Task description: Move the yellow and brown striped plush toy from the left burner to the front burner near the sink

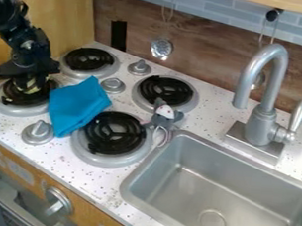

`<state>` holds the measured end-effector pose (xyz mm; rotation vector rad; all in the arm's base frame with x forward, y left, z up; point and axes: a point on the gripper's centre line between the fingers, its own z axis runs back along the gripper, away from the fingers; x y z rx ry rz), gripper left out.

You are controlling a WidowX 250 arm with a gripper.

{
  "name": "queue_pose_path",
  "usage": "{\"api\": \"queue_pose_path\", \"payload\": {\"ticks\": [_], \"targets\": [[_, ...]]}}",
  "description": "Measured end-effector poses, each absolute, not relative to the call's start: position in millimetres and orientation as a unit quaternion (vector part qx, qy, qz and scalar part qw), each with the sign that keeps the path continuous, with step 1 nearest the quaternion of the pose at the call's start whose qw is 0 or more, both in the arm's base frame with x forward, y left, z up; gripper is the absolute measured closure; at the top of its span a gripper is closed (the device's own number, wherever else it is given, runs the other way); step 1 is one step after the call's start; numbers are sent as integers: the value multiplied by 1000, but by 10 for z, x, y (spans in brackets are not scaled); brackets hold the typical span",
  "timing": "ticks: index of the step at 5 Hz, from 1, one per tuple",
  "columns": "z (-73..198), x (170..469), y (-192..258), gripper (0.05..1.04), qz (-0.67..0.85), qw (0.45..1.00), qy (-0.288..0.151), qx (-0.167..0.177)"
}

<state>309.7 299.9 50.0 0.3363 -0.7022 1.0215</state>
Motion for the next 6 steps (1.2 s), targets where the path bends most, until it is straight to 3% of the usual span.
{"api": "queue_pose_path", "payload": {"ticks": [2,3,4,6], "targets": [[509,3049,2921,754,458,817,-320,146],[843,2937,2537,754,420,824,-357,130],[934,2858,2056,754,364,853,-361,95],[792,2704,1160,754,257,903,-343,27]]}}
